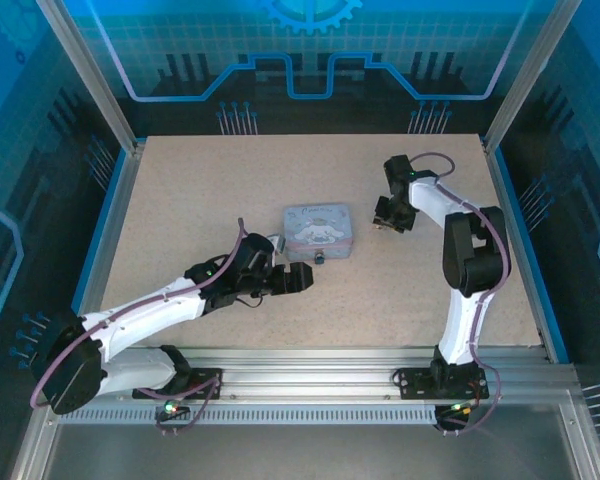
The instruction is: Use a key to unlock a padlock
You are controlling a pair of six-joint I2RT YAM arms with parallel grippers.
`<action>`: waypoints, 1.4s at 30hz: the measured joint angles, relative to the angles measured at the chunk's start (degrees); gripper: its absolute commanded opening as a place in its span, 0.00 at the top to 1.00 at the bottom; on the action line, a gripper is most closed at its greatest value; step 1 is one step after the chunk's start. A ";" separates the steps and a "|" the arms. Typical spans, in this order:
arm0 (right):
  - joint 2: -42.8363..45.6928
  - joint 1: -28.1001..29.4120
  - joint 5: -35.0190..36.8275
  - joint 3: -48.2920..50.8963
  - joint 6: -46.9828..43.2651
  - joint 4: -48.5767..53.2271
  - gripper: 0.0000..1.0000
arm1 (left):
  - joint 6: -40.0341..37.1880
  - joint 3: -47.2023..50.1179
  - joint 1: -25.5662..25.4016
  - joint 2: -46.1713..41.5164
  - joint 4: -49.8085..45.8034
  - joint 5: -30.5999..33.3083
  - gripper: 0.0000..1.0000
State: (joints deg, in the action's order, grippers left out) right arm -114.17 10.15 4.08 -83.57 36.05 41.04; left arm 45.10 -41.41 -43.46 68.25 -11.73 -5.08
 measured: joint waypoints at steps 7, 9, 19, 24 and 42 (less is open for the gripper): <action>-2.14 -1.25 -0.74 -0.50 1.81 -0.55 0.63 | 0.46 0.48 0.00 0.00 0.02 0.37 0.10; -2.75 -1.62 -1.55 -0.50 2.36 -0.98 0.62 | 0.96 0.76 0.00 -0.02 0.17 0.39 0.10; -3.96 -1.97 -4.37 -0.44 4.48 -4.24 0.70 | 1.51 1.53 0.00 0.00 0.55 0.37 0.10; -4.37 -2.10 -4.61 -0.44 5.11 -4.81 0.83 | 1.55 2.16 0.00 0.00 1.22 0.37 0.10; 7.56 -2.08 -8.04 10.80 3.04 -8.02 1.00 | 2.97 3.78 0.00 -1.51 2.82 1.46 0.10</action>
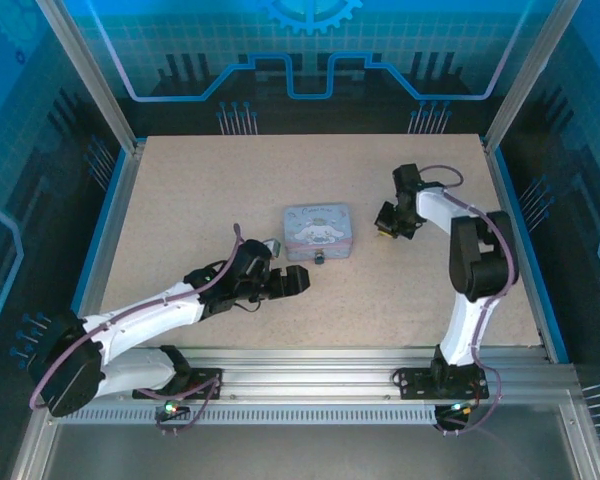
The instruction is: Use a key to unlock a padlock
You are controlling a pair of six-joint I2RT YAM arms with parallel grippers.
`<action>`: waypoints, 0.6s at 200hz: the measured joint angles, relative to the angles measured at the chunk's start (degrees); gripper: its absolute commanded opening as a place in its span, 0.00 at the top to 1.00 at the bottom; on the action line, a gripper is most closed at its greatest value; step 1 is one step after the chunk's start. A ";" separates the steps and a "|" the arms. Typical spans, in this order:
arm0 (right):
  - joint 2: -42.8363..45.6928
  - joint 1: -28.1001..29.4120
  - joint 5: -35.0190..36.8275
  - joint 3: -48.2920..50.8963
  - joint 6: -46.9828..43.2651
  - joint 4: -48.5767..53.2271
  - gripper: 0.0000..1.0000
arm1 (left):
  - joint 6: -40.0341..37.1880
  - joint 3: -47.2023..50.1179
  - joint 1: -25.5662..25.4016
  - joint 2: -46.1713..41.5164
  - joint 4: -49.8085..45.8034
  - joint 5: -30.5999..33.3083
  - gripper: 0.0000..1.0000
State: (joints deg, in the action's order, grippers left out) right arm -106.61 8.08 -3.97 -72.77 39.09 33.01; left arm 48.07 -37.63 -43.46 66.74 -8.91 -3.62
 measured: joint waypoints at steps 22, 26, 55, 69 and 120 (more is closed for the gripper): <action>8.90 0.00 -1.99 3.15 -1.75 -1.01 1.00 | 0.02 -0.02 0.37 -0.96 1.07 -0.04 0.10; 10.62 0.00 -2.49 3.67 -2.10 -1.27 1.00 | 0.02 -0.02 0.55 -1.14 1.31 -0.11 0.10; 23.10 0.07 -6.95 6.25 -5.42 -2.97 1.00 | 0.04 -0.90 3.41 -1.97 1.92 -1.38 0.10; 28.37 0.28 -9.84 7.37 -7.34 -4.13 1.00 | 0.02 -2.23 5.09 -2.01 1.92 -2.62 0.11; 43.23 3.41 -21.79 12.33 -14.88 -8.13 1.00 | 0.00 -9.62 10.29 -2.03 3.30 -10.43 0.19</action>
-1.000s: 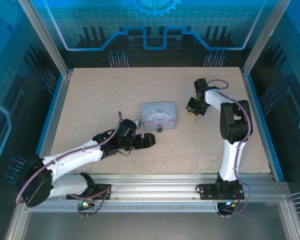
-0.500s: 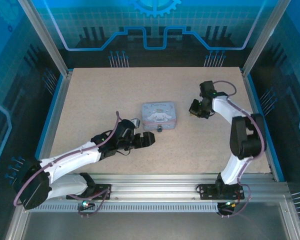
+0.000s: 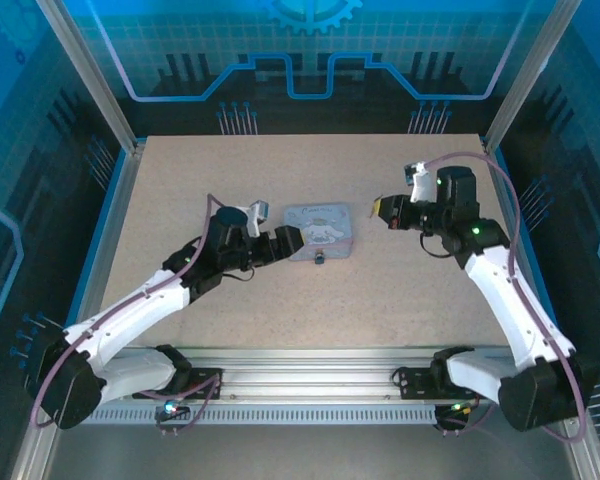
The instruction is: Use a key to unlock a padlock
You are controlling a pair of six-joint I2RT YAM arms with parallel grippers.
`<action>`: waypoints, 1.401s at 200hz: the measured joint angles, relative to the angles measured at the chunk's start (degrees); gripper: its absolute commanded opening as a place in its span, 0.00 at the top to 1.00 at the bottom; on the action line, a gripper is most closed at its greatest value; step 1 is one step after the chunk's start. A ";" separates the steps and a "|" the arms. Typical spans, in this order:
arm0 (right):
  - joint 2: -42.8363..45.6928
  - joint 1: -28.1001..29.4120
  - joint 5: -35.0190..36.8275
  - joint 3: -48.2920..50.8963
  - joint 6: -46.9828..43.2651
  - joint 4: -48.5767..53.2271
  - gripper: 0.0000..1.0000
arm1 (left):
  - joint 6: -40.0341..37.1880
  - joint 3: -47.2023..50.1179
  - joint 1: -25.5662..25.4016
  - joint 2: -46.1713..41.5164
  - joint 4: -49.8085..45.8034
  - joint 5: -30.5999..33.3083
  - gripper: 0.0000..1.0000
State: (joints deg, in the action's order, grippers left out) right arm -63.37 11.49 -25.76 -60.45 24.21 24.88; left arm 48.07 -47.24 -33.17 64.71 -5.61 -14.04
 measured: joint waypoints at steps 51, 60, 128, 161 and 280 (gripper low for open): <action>5.95 7.58 -8.57 2.12 -7.04 -1.01 1.00 | 0.55 -6.95 0.76 0.76 2.49 -9.22 0.25; 6.29 8.66 -9.49 2.27 -8.00 -0.98 1.00 | 1.18 -7.50 0.76 1.29 3.43 -10.62 0.25; 6.51 14.99 -11.34 2.16 -14.73 2.49 1.00 | 3.04 -10.49 -2.71 6.47 6.10 -16.50 0.27; 6.40 16.02 -11.02 1.57 -16.24 3.89 1.00 | 3.04 -11.91 -3.87 7.48 6.43 -17.40 0.34; 5.62 17.44 -8.72 0.74 -17.70 5.40 1.00 | 1.88 -15.80 -6.01 11.28 4.24 -18.43 0.81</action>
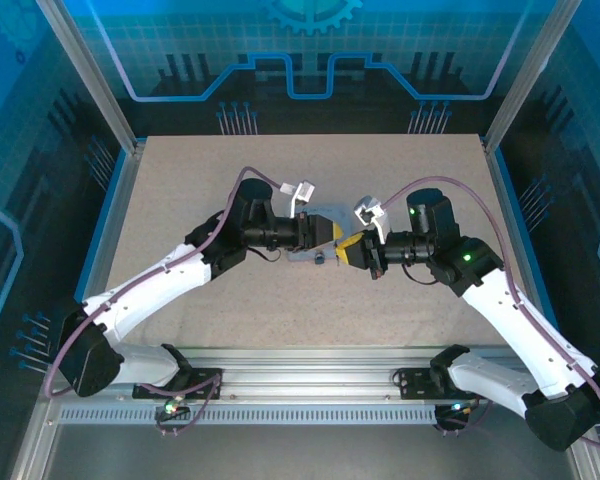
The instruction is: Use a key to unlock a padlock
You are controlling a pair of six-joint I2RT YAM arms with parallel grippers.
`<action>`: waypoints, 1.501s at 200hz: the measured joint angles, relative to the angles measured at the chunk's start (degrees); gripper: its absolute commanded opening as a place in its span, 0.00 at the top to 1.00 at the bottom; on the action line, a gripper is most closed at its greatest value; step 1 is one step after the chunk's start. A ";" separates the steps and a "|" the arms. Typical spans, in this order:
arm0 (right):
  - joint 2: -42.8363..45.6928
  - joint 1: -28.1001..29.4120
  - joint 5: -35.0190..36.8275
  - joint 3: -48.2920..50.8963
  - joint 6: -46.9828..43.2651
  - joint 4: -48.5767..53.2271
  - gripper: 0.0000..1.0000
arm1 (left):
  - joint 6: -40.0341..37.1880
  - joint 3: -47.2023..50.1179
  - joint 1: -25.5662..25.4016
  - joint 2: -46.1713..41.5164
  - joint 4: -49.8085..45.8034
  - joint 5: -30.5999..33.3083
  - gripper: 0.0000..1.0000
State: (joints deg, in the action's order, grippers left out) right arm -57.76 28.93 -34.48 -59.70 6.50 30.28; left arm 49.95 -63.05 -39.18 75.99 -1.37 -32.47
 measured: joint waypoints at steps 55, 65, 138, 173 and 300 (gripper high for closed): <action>0.02 0.04 1.46 0.00 -0.15 0.39 1.00 | -1.05 -0.50 0.00 0.00 -1.09 0.13 1.00; 0.07 0.07 1.75 0.00 -0.15 0.39 0.97 | -1.40 -0.66 0.00 0.00 -1.42 0.31 1.00; 2.60 -1.25 8.00 2.75 4.22 -2.54 0.57 | -6.05 -2.60 0.07 0.04 -4.35 5.73 1.00; 3.13 -1.73 10.95 7.43 11.13 -8.22 0.57 | -7.98 -2.93 0.24 0.07 -4.55 10.03 1.00; 1.88 -1.99 9.92 20.33 34.95 -40.74 0.53 | -7.65 2.86 0.24 -2.51 3.74 16.98 1.00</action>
State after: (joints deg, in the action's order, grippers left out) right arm -55.88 26.94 -24.56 -39.38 41.45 -10.46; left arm 42.30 -60.18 -38.94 73.47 2.37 -15.49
